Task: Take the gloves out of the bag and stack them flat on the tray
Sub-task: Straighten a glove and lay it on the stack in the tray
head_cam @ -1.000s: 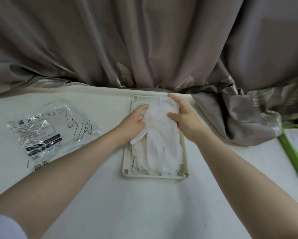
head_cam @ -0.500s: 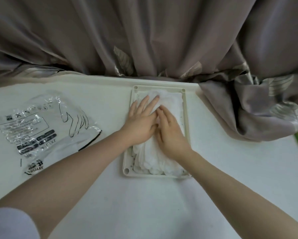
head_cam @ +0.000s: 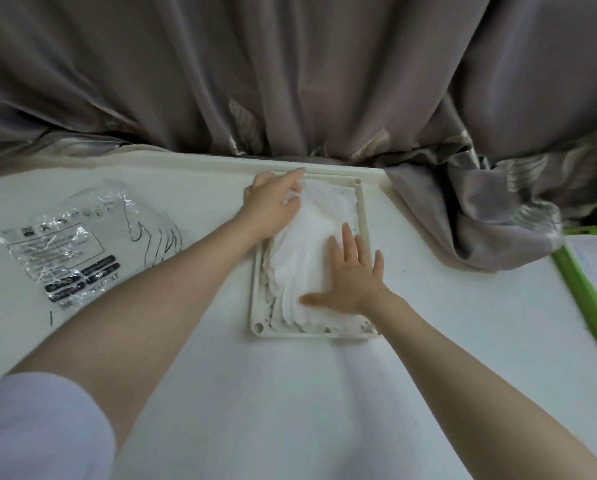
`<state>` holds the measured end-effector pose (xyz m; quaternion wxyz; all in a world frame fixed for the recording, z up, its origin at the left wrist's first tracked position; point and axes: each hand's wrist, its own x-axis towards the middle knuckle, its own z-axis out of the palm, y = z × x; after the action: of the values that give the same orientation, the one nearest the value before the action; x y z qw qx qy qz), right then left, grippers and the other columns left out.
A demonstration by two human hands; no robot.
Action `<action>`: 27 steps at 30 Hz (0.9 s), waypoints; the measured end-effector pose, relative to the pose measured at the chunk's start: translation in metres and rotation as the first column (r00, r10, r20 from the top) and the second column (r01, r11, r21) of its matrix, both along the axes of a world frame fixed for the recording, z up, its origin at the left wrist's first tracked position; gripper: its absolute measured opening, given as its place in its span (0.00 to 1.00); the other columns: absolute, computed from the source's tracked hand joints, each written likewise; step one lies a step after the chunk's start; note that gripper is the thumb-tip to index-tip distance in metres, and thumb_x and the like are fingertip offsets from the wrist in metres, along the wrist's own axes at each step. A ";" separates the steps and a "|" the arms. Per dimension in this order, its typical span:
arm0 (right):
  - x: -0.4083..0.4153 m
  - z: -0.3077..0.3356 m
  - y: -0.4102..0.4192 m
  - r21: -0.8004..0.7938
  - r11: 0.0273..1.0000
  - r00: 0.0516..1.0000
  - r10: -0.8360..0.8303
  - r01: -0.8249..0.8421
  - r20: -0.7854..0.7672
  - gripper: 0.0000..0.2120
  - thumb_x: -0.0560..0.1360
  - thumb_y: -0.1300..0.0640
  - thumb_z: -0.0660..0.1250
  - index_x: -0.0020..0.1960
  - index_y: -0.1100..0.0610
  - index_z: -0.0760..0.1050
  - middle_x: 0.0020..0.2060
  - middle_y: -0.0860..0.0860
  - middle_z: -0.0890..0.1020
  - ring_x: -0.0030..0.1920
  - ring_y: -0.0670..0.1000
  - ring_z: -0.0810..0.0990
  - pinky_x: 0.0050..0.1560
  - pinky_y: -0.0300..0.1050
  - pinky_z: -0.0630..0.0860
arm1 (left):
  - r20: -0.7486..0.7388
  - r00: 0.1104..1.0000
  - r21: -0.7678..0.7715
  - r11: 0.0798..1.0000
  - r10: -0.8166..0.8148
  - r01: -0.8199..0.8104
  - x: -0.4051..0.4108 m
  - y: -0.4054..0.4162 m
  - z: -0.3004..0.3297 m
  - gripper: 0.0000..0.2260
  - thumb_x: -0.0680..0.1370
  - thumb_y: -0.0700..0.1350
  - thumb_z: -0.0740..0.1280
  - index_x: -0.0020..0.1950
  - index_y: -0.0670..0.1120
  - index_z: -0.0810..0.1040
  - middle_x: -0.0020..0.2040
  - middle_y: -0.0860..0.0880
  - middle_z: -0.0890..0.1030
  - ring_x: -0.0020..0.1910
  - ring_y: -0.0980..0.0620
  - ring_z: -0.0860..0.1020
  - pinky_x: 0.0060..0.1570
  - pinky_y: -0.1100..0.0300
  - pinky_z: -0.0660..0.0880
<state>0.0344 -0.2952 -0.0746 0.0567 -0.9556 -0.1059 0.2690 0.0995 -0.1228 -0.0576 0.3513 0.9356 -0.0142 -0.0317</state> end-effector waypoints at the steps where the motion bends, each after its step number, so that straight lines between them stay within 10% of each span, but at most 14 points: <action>1: -0.002 0.007 0.007 0.027 1.000 0.998 0.002 -0.004 0.068 0.48 0.72 0.32 0.61 0.78 0.53 0.38 0.74 0.52 0.29 0.75 0.55 0.31 0.72 0.63 0.35 | 0.067 0.998 -0.038 0.999 -0.003 0.005 -0.010 0.014 0.004 0.20 0.79 0.44 0.58 0.71 0.50 0.67 0.63 0.53 0.75 0.68 0.48 0.62 0.68 0.56 0.57; 6: -0.025 0.032 0.069 0.418 0.901 0.892 -0.091 -0.116 0.443 0.18 0.76 0.49 0.60 0.63 0.55 0.73 0.71 0.54 0.66 0.73 0.56 0.60 0.72 0.58 0.46 | 0.159 0.984 0.112 0.989 0.083 -0.101 -0.068 0.093 0.003 0.12 0.77 0.37 0.61 0.60 0.43 0.75 0.61 0.47 0.75 0.65 0.44 0.66 0.63 0.53 0.62; 10: -0.047 0.020 0.132 0.440 0.802 0.874 0.196 -0.404 0.444 0.09 0.75 0.61 0.63 0.49 0.64 0.79 0.52 0.58 0.80 0.52 0.62 0.77 0.53 0.54 0.73 | 0.049 0.992 0.185 0.975 0.115 -0.122 -0.113 0.148 0.007 0.07 0.75 0.40 0.65 0.53 0.43 0.76 0.60 0.46 0.74 0.63 0.43 0.67 0.61 0.53 0.64; 13: -0.057 0.001 0.173 0.320 0.826 0.873 0.365 -0.464 0.322 0.12 0.78 0.62 0.58 0.53 0.64 0.78 0.52 0.58 0.79 0.52 0.60 0.76 0.52 0.53 0.74 | -0.130 0.991 0.239 0.971 0.027 0.004 -0.140 0.183 0.005 0.04 0.74 0.44 0.67 0.41 0.52 0.79 0.69 0.50 0.67 0.70 0.47 0.62 0.68 0.54 0.58; 16: -0.059 -0.017 0.206 0.222 0.912 0.938 0.334 -0.346 0.093 0.11 0.78 0.64 0.55 0.56 0.66 0.74 0.57 0.60 0.76 0.56 0.59 0.75 0.52 0.45 0.72 | -0.335 0.942 0.245 0.967 0.017 0.069 -0.154 0.213 -0.007 0.08 0.76 0.46 0.66 0.52 0.54 0.81 0.76 0.50 0.58 0.73 0.50 0.61 0.70 0.55 0.61; 21: -0.065 -0.033 0.233 0.388 0.921 0.998 0.054 -0.033 -0.044 0.20 0.77 0.60 0.62 0.68 0.63 0.64 0.61 0.58 0.71 0.59 0.60 0.74 0.56 0.48 0.71 | -0.426 0.903 0.346 0.931 0.045 0.116 -0.163 0.241 -0.028 0.30 0.77 0.55 0.63 0.76 0.52 0.56 0.75 0.46 0.60 0.72 0.48 0.63 0.68 0.56 0.63; 27: -0.068 -0.040 0.255 0.606 0.354 0.695 -0.482 0.712 -0.534 0.15 0.75 0.60 0.67 0.59 0.62 0.71 0.47 0.57 0.79 0.42 0.53 0.76 0.40 0.40 0.73 | -0.388 0.916 0.062 0.989 -0.101 0.136 -0.166 0.241 -0.028 0.31 0.72 0.46 0.72 0.73 0.49 0.63 0.65 0.52 0.73 0.53 0.56 0.75 0.51 0.68 0.69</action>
<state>-0.0339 -0.0399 -0.1144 0.5730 -0.7547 0.1562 0.2788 -0.0661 0.1183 -0.0857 0.3035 0.9231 -0.0004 -0.2361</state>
